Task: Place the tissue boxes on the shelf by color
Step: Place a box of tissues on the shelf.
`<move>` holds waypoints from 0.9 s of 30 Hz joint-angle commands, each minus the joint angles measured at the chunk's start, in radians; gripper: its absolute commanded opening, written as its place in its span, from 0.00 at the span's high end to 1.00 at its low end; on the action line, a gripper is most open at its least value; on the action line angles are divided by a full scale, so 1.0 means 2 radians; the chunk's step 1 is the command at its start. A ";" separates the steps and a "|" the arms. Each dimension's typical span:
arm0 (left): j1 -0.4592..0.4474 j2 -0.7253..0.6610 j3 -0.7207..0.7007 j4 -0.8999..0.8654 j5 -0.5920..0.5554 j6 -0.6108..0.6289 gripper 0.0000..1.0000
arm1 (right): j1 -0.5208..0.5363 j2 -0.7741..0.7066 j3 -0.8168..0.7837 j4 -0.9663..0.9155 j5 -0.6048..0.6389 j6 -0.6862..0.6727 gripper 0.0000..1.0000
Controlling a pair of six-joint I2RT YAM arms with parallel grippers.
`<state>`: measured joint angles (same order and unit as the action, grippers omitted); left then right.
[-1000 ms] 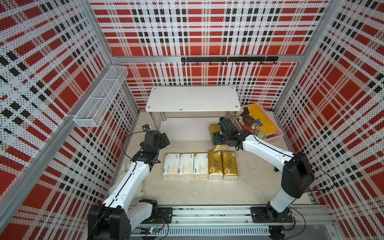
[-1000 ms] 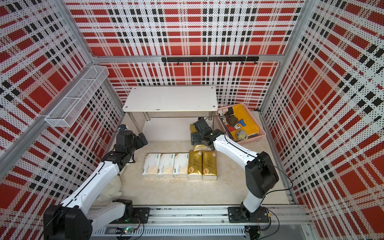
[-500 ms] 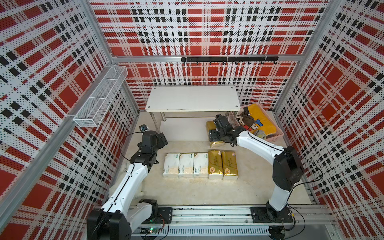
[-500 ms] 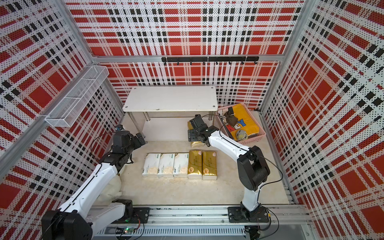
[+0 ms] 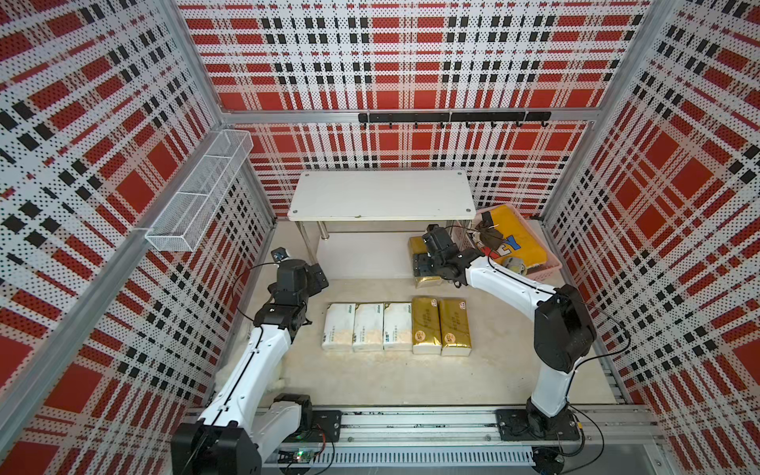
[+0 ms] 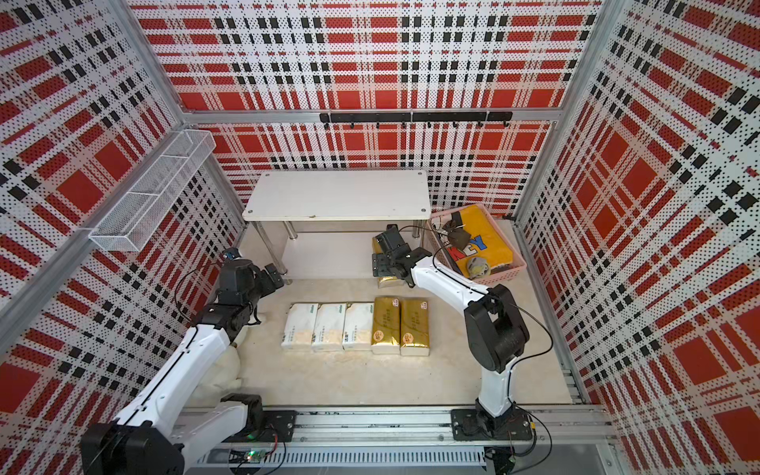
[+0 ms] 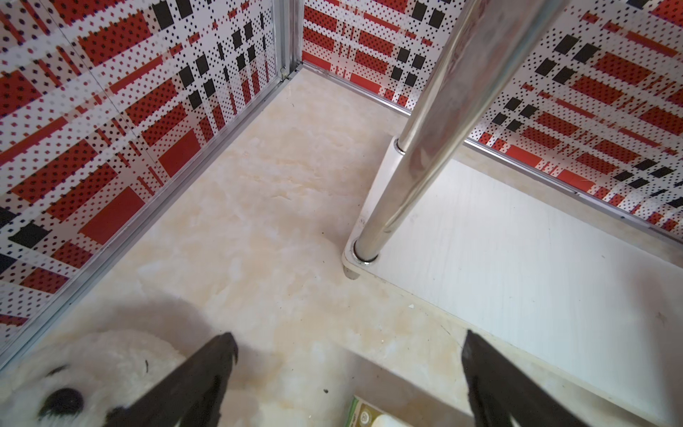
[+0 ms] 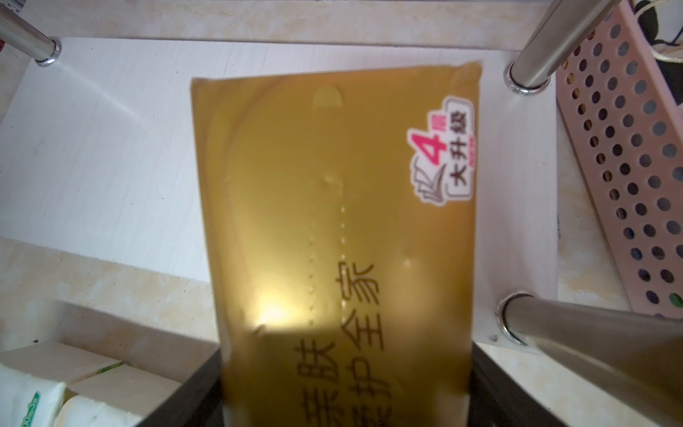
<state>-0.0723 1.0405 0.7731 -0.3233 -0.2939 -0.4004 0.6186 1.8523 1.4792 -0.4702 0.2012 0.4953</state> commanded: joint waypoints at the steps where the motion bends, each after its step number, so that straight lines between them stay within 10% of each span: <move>1: 0.004 -0.005 -0.005 0.000 0.003 0.005 0.00 | -0.006 0.017 0.018 0.024 0.018 0.003 0.17; 27: 0.006 -0.004 -0.007 0.000 0.002 0.005 0.00 | -0.022 0.089 0.059 0.048 0.056 0.024 0.13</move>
<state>-0.0677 1.0405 0.7727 -0.3237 -0.2928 -0.3992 0.5877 2.0018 1.5833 -0.3962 0.2817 0.5270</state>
